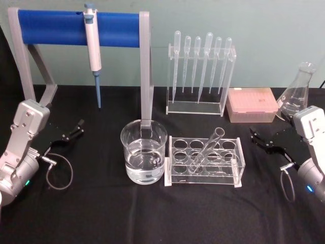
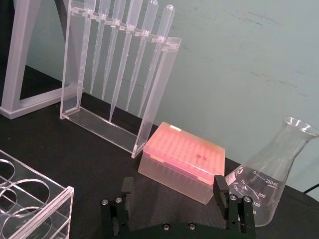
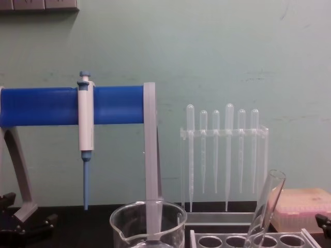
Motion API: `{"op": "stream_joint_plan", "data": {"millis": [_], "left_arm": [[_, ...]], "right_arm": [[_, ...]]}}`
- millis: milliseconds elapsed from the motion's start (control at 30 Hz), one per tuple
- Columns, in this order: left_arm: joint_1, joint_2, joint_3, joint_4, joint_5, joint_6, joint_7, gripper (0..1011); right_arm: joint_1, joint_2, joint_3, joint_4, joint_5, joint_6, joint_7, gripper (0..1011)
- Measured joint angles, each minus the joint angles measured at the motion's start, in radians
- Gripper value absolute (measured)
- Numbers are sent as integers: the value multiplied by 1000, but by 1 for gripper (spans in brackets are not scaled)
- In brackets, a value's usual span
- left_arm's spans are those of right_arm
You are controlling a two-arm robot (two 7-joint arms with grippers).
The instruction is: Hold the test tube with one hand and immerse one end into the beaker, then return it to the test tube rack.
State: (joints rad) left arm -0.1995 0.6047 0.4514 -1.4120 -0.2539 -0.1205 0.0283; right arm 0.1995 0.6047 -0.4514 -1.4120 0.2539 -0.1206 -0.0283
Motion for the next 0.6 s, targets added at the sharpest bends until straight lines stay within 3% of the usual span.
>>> {"op": "stream_joint_plan", "data": {"millis": [600], "left_arm": [[0, 0, 0, 0, 0, 0, 0, 1000]], "right_arm": [[0, 0, 0, 0, 0, 0, 0, 1002]]}}
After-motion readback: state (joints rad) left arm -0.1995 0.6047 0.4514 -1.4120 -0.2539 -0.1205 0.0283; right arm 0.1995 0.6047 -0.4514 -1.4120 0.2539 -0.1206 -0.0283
